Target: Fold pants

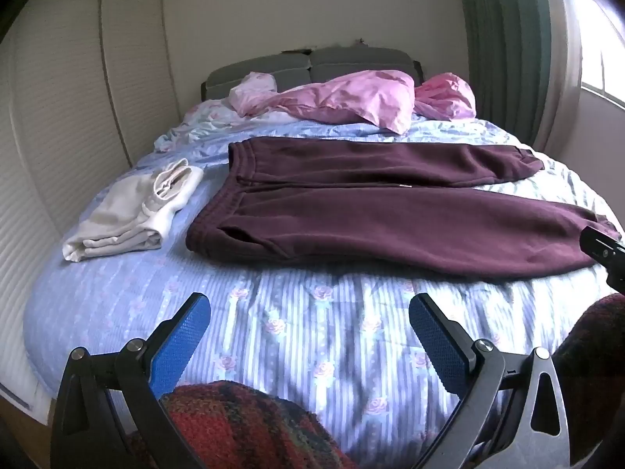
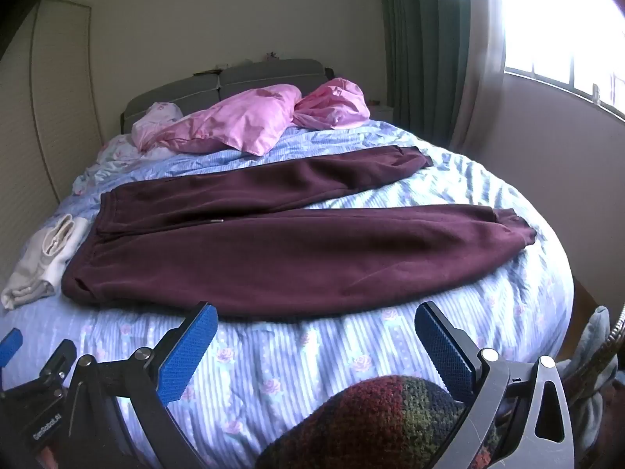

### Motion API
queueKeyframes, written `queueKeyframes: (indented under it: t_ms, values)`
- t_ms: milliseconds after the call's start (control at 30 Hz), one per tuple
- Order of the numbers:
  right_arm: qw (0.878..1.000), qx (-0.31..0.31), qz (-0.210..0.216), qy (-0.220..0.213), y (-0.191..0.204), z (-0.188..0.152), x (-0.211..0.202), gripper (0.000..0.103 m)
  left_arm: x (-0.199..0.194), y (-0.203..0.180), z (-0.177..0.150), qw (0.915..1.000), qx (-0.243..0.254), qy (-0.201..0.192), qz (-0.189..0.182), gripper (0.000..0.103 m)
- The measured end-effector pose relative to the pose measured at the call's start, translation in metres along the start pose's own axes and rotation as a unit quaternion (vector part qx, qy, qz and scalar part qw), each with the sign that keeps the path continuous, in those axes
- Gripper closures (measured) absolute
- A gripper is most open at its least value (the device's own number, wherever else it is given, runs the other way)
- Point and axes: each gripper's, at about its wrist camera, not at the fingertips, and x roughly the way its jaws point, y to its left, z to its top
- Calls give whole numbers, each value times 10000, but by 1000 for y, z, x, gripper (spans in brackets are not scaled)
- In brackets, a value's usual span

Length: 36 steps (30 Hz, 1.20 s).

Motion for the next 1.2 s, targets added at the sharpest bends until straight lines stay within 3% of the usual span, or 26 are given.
queueKeyframes:
  t_ms: [500,800,1200]
  values:
    - [10000,9,16,-19,0,-1,1,0,-7,-6,6,9999,75,-28,-132,0]
    - [10000,17,25,-33,-1,-2,0,0,-24,-11,21,9988,302,-365,-81,0]
    - [9999,-29,21,-153,2,1,-4,0,-28,-4,30,9981,126,-463,-386,0]
